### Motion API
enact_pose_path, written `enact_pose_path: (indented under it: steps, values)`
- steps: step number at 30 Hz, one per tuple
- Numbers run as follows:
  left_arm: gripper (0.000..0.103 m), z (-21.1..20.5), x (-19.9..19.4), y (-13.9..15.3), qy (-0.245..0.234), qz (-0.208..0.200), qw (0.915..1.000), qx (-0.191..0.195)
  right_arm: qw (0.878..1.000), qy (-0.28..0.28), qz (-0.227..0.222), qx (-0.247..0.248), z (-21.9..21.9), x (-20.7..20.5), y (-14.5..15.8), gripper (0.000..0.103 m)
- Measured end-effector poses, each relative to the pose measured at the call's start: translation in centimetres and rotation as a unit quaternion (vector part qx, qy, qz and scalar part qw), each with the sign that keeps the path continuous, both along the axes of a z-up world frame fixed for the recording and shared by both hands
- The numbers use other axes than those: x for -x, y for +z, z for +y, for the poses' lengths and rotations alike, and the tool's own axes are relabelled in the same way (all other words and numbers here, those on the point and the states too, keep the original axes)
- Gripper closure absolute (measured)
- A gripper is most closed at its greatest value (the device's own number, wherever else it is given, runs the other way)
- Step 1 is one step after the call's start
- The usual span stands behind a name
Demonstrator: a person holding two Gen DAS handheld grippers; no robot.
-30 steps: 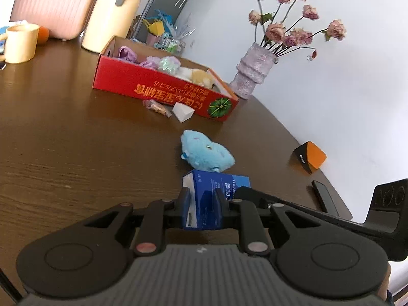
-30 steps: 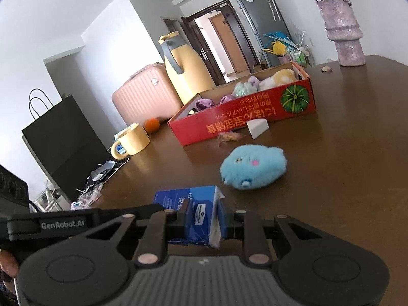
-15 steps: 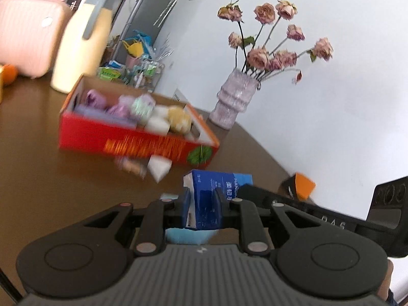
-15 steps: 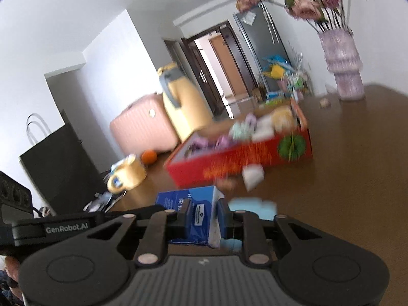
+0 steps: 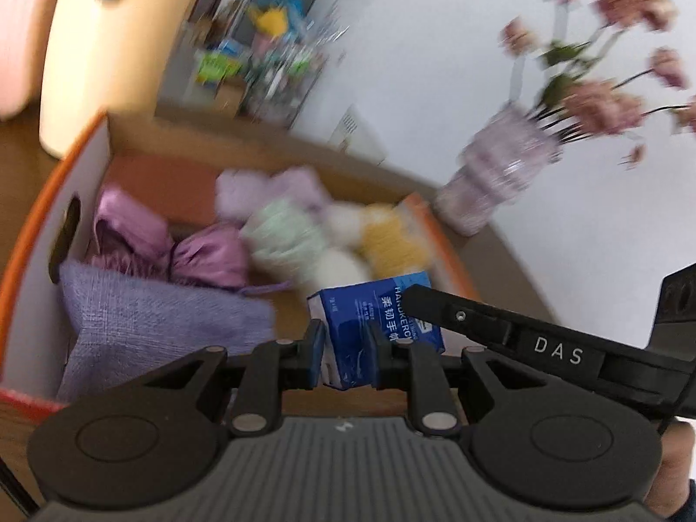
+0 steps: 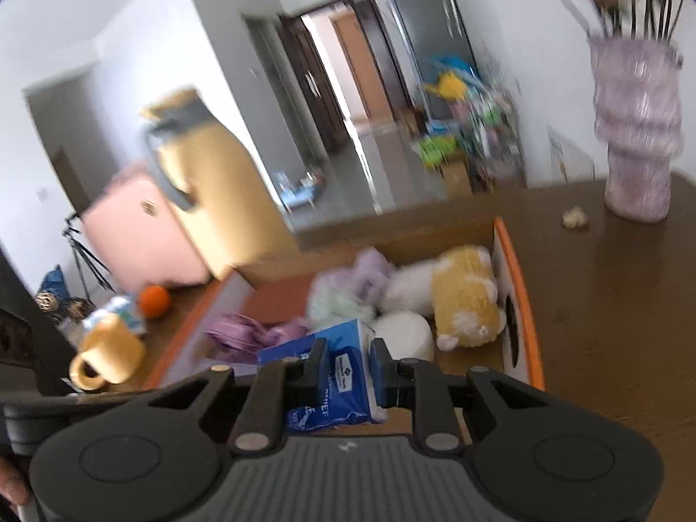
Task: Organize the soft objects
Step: 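Lower the blue carton into the box and open both tools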
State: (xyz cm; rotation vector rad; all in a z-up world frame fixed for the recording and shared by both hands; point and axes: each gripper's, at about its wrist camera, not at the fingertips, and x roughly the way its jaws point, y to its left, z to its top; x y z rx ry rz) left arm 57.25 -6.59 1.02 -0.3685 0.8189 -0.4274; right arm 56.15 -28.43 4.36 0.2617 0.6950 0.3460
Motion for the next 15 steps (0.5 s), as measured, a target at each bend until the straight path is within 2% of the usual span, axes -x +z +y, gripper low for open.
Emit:
enact_pose_path:
  steps: [4, 8, 12, 15]
  values:
    - [0.082, 1.3, -1.8, -2.4, -0.001, 0.017, 0.9994, -0.029, 0.999, -0.002, 0.038, 0.019, 1.7, -2.5, -3.7, 0.083]
    - [0.081, 2.7, -2.5, -3.3, -0.005, 0.022, 0.9992, -0.034, 0.997, 0.016, 0.050, 0.052, 4.4, -2.8, -5.8, 0.081]
    - [0.076, 2.8, -2.1, -2.7, 0.009, 0.007, 0.9986, -0.052, 0.997, 0.020, 0.049, 0.060, 5.3, -2.9, -6.1, 0.079]
    - [0.072, 3.1, -1.4, -1.1, 0.013, -0.005, 0.9983, -0.056, 0.997, 0.022, 0.045, 0.066, 5.3, -2.7, -5.6, 0.073]
